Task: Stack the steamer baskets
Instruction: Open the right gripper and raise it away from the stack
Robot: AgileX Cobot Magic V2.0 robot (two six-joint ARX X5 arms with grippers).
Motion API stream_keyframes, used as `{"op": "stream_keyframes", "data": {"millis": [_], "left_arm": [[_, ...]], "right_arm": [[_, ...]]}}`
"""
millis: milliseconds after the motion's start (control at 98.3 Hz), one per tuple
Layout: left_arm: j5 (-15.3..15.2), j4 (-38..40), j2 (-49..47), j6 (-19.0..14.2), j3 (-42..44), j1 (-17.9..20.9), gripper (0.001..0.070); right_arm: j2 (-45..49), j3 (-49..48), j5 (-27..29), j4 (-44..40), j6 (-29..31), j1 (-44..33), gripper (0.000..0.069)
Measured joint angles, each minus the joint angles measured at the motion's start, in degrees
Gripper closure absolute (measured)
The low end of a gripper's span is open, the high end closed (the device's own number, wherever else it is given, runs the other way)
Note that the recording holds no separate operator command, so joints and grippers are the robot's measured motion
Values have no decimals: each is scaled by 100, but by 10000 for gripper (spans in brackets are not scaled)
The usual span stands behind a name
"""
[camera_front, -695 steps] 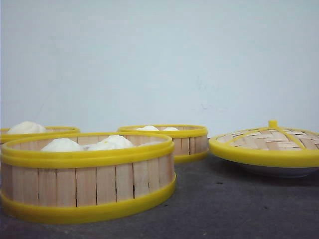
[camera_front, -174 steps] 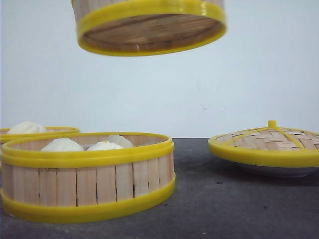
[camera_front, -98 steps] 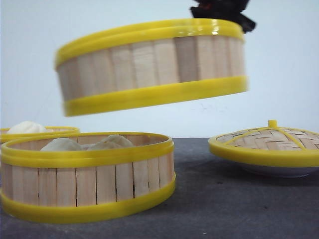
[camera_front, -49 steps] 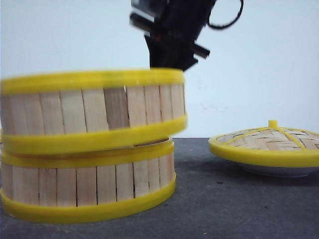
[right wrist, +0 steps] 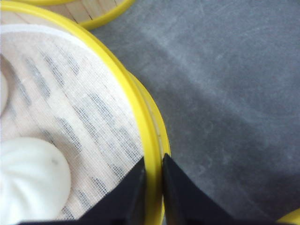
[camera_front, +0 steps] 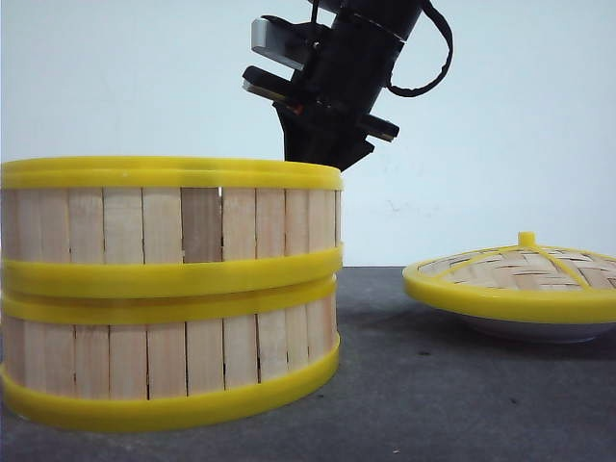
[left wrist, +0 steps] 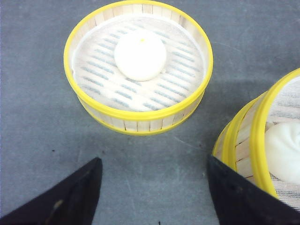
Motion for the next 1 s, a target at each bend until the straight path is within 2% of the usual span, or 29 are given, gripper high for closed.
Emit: {"op": "stream_keyframes", "data": {"millis": [712, 773, 905, 997], "left_arm": [[0, 0, 0, -2, 0, 0, 281], [0, -2, 0, -2, 0, 0, 281], [0, 0, 9, -2, 0, 0, 281], [0, 4, 57, -2, 0, 0, 281]], "right_arm": [[192, 2, -11, 94, 50, -70, 655], [192, 2, -17, 101, 68, -70, 601], [192, 4, -17, 160, 105, -81, 386], [190, 79, -20, 85, 111, -125, 333]]}}
